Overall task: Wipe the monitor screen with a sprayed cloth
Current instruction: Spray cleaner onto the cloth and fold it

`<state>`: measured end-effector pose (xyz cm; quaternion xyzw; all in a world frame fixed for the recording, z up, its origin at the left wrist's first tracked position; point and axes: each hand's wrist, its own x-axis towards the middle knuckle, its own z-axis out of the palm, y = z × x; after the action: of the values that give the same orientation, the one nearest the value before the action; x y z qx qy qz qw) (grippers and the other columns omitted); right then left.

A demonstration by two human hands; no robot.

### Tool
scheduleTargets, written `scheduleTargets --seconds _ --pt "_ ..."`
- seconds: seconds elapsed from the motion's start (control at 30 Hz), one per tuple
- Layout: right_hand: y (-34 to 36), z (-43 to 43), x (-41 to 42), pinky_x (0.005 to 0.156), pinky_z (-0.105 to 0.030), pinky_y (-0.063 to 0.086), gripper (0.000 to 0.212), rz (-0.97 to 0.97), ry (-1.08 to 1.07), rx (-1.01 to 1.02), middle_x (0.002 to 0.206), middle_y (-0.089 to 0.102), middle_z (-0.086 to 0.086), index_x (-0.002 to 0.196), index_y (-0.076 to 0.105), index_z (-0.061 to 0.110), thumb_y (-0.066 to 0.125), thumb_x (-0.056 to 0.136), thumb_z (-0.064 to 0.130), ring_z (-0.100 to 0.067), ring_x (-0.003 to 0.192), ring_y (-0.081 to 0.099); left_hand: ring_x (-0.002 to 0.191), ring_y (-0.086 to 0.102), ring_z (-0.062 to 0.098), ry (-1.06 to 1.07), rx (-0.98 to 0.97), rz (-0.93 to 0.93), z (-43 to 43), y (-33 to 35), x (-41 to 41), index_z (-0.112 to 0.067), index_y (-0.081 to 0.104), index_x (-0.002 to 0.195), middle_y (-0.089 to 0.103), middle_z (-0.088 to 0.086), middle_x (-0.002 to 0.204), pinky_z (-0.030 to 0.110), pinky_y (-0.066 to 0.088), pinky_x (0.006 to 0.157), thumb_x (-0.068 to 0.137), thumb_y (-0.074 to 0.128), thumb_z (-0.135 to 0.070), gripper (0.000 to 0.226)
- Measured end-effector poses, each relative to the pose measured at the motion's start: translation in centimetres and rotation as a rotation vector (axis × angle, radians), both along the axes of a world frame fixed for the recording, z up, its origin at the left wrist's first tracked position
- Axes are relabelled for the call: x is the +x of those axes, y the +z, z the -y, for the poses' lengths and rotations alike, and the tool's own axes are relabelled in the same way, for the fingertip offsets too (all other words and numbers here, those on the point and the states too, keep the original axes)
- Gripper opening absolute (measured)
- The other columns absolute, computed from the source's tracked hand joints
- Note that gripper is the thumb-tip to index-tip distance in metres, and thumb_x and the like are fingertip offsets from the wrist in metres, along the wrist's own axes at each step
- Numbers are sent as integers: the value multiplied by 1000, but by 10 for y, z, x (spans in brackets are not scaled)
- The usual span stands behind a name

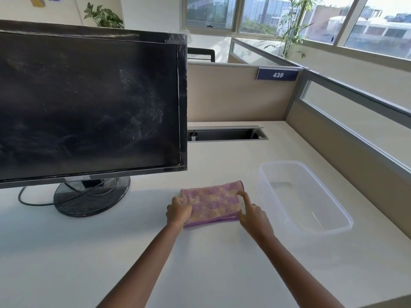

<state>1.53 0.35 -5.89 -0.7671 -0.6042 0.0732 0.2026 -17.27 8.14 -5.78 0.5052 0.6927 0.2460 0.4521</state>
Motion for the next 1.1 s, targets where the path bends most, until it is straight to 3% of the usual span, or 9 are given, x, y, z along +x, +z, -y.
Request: scheduleTargets --seconds 0.13,0.23,0.4,0.53,0.67,0.87,1.1 --pt "-3 -1 2 59 -34 39 41 10 48 29 81 61 -16 127 41 20 47 88 8 -38 71 59 114 51 37 12 -28 -21 0 2 4 -1 40 121 50 22 126 44 45 96 89 52 -26 42" --pt "-3 -5 5 56 -34 38 45 -67 -25 115 74 57 -12 129 40 21 50 87 9 -36 66 57 118 47 40 52 -76 -1 -1 2 7 2 33 126 46 25 131 45 44 98 87 55 -22 50" --pt "4 -11 17 56 -31 39 51 -312 -134 235 71 55 -6 132 31 25 56 88 17 -26 58 51 108 58 37 63 -129 96 -7 -1 10 8 49 117 59 26 119 44 49 93 80 64 -12 44" --pt "12 -26 27 59 -27 38 26 -490 -130 306 81 57 -6 105 48 8 63 86 15 -24 68 53 98 61 36 63 -16 96 -6 5 12 6 60 100 65 24 105 39 49 82 82 60 -17 30" --pt "15 -40 30 52 -11 34 26 -548 -96 351 71 50 5 84 41 12 67 84 15 -12 62 46 96 58 36 105 112 106 -2 19 14 2 58 98 63 23 104 34 42 70 84 54 -20 27" --pt "10 -48 32 69 -39 45 30 -704 -123 335 96 56 -7 91 42 10 70 81 13 -24 75 52 100 55 35 130 230 153 3 35 11 0 50 114 60 21 111 35 43 76 88 48 -22 34" --pt "4 -47 36 76 -46 48 31 -742 -102 306 104 53 -5 99 43 9 68 82 11 -30 88 54 93 53 24 60 326 248 9 51 8 -3 48 118 57 16 113 32 42 76 91 47 -21 32"
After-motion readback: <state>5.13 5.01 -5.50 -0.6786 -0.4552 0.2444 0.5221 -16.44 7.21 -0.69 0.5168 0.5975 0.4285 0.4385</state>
